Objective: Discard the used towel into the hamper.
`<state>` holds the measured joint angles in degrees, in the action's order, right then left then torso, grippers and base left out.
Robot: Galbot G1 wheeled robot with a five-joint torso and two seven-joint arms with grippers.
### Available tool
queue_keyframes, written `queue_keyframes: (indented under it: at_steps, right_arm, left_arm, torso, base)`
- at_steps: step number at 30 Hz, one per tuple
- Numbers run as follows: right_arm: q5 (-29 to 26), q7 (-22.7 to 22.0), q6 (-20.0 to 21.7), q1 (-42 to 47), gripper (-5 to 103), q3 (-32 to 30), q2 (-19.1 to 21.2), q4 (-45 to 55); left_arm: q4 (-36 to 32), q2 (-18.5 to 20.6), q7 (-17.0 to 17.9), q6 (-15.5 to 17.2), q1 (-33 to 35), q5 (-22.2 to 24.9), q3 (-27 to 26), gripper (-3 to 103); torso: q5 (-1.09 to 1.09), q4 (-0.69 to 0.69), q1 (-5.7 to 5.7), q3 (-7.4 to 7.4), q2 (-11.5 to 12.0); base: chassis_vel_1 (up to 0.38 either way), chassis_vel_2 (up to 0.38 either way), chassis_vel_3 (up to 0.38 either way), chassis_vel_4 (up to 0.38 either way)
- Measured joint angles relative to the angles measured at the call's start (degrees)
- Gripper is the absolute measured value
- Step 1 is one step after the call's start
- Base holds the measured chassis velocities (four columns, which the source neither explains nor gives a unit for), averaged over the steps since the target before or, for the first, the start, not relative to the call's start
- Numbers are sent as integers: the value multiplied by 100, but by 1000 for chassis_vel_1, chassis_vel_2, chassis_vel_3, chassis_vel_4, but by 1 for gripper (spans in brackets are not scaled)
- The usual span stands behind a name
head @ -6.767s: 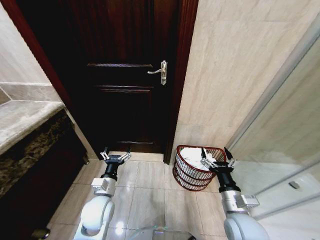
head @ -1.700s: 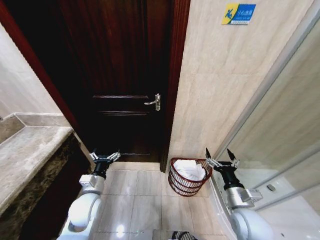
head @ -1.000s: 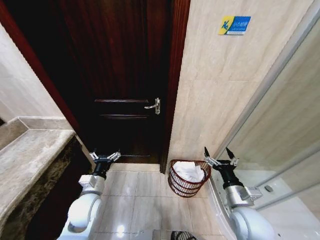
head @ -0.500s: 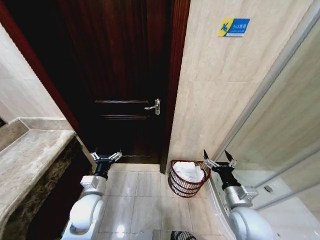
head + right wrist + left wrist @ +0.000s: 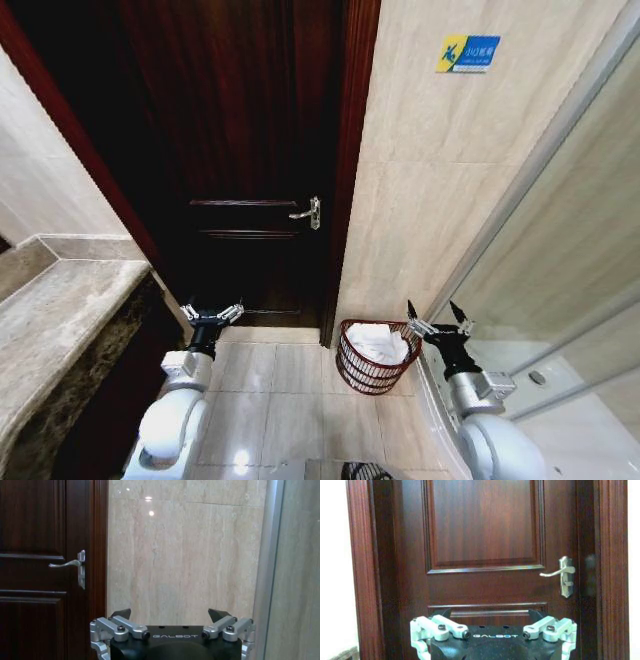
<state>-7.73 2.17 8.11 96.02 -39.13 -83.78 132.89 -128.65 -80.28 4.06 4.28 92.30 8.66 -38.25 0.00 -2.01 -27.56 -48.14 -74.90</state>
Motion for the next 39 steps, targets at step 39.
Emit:
queue_keyframes:
  at_steps: [39]
  right_arm:
    - [-5, 4, -10, 0, 100, -1, 0, 0]
  left_arm:
    - [7, 2, -1, 0, 0, 4, -1, 100]
  torso:
    - [0, 1, 12, 15, 27]
  base:
    - [49, -16, -13, 41]
